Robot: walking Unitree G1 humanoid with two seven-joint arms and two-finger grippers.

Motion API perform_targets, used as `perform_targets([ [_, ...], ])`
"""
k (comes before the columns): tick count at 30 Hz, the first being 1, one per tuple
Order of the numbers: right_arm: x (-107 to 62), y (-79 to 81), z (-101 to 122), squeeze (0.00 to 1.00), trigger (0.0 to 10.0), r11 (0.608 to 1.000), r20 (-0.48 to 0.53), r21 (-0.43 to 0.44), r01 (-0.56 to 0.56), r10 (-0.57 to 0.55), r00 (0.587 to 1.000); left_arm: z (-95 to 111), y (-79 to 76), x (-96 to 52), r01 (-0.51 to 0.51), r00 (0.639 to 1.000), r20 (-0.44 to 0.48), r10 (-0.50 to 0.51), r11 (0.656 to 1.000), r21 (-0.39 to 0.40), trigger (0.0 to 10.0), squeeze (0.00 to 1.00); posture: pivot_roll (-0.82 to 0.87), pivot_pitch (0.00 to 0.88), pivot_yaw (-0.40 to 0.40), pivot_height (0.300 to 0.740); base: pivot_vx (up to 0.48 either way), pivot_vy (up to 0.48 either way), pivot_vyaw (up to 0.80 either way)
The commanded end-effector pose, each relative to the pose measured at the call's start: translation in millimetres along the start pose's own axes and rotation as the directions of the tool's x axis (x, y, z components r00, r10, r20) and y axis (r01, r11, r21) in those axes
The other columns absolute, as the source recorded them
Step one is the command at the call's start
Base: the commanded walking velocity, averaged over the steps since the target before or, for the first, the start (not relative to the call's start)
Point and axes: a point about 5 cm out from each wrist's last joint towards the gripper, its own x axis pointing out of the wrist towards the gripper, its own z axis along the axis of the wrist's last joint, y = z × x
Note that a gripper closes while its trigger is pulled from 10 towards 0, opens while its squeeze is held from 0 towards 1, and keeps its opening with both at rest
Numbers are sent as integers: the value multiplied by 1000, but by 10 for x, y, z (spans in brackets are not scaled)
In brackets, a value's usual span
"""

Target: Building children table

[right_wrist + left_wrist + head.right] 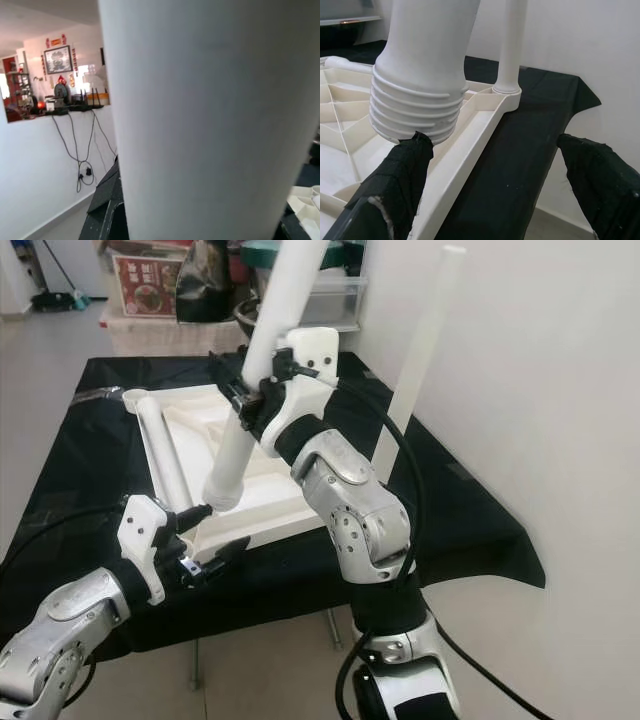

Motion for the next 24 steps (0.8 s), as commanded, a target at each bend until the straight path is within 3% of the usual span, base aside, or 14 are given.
perform_targets([
  [1, -14, 72, -61, 0, 10000, 999, -30, 7, -54, 54, 998, 102, 33, 19, -3, 1000, 21, 2, 999, 45, 10000, 0, 66, 0, -68, 740, 0, 0, 0],
  [6, -29, 22, -105, 0, 10000, 998, -68, -32, -53, 51, 996, 167, 25, 13, 3, 1000, 18, -5, 994, 113, 10000, 0, 60, 0, -68, 740, 0, 0, 0],
  [11, -27, 34, -110, 0, 10000, 998, -76, -11, -66, 65, 995, 221, 58, 12, -17, 999, 40, 13, 995, 100, 10000, 0, 58, 0, -68, 740, 0, 0, 0],
  [24, -22, 293, -3, 0, 10000, 978, -38, 65, -198, 201, 979, 97, 143, 119, -13, 999, -27, 17, 989, 149, 10000, 0, 30, 0, -57, 740, 0, 0, 0],
])
